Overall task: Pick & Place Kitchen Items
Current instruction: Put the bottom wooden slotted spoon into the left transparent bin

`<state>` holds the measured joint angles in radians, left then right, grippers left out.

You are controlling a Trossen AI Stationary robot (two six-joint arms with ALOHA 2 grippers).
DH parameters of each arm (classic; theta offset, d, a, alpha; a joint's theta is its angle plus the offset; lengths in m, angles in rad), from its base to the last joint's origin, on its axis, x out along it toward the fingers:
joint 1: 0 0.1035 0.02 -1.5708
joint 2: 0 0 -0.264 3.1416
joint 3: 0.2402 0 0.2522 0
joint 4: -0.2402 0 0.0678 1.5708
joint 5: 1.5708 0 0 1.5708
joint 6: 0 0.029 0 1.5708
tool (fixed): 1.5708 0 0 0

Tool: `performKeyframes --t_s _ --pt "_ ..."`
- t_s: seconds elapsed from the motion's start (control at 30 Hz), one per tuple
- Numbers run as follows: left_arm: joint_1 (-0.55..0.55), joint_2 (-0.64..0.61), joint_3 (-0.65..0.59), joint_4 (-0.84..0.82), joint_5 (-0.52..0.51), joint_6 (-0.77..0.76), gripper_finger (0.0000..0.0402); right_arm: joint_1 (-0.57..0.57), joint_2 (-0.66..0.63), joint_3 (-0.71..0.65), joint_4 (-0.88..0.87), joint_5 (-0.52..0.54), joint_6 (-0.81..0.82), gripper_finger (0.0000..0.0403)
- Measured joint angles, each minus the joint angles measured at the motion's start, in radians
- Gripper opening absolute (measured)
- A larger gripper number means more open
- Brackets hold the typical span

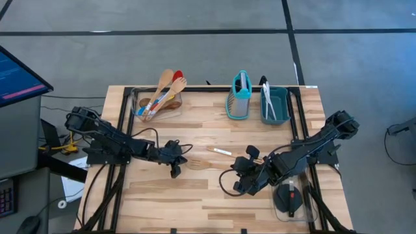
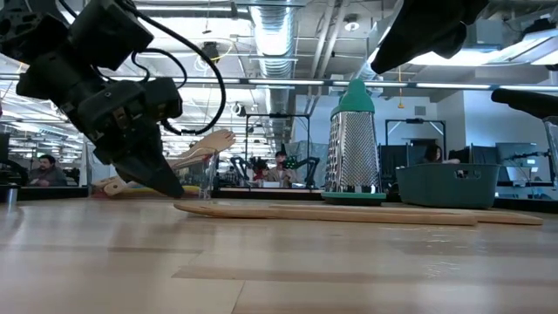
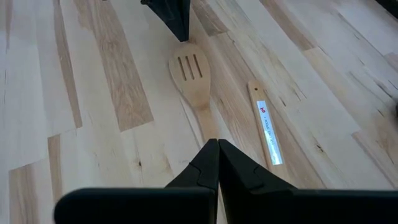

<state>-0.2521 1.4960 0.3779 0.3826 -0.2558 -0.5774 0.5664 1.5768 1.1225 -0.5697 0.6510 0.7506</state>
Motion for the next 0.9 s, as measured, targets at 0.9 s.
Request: performKeyframes --t_s 0.9 --pt "0.051 0.125 0.053 0.090 0.102 0.084 0.0003 -0.024 0.000 0.000 -0.006 0.000 0.000 0.0000"
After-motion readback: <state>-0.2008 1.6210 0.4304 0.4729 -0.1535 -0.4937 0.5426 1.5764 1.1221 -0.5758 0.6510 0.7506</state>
